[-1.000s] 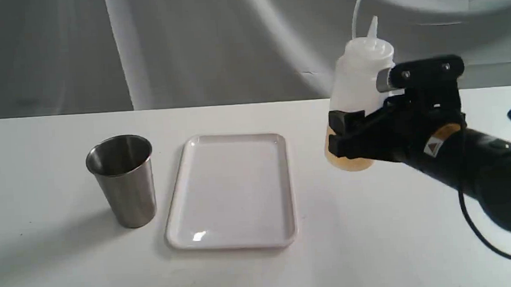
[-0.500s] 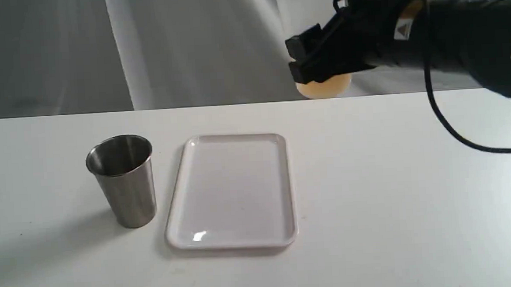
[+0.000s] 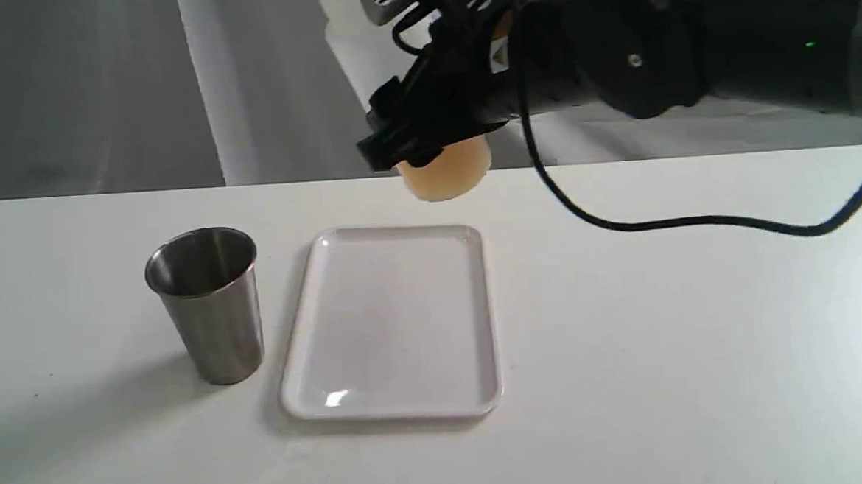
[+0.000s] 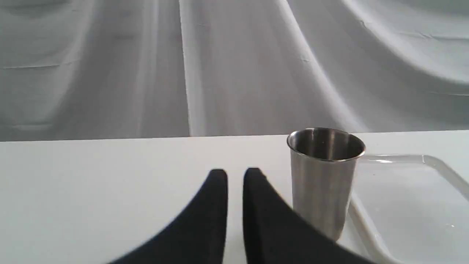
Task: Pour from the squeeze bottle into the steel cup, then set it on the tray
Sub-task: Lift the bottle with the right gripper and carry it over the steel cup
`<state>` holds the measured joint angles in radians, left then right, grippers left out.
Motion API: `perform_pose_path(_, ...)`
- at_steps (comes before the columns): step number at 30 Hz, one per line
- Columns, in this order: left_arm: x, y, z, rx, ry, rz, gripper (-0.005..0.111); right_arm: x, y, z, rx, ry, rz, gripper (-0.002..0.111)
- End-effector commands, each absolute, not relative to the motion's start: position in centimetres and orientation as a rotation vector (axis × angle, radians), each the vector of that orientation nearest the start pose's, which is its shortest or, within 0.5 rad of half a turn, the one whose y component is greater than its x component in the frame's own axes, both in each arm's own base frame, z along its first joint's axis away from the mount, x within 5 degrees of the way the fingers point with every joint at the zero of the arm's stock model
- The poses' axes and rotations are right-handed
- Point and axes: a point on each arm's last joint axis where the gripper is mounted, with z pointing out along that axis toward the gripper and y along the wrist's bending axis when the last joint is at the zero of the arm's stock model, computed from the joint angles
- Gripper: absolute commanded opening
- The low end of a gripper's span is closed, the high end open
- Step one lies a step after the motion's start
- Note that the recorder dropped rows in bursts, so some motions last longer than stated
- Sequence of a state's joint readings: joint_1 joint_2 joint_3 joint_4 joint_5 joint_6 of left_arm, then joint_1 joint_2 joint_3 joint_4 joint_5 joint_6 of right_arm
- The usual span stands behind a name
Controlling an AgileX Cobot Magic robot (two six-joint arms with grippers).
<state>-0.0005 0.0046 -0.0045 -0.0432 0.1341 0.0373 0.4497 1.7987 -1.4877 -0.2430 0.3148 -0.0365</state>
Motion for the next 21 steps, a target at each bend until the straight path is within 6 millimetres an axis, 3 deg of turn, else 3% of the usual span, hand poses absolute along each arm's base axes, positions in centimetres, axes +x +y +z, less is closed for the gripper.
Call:
perform_pose_path(1, 5.6, -0.1, 20.1, -0.003, 1.616, -0.012, 0.008, 39.4, 19.4, 31.8, -0.684, 1.932, 0.058, 0.047)
perform_pose_path(8, 5.6, -0.1, 20.1, -0.003, 1.616, -0.012, 0.008, 40.3, 21.6, 30.1, -0.709, 1.981, 0.023, 0.047)
perform_pose_path(14, 5.6, -0.1, 20.1, -0.005, 1.616, -0.015, 0.008, 40.6, 24.7, 29.2, -0.783, 1.988, -0.111, 0.047)
perform_pose_path(21, 5.6, -0.1, 20.1, -0.005, 1.616, -0.015, 0.008, 41.0, 26.2, 28.1, -0.831, 2.004, -0.265, 0.047)
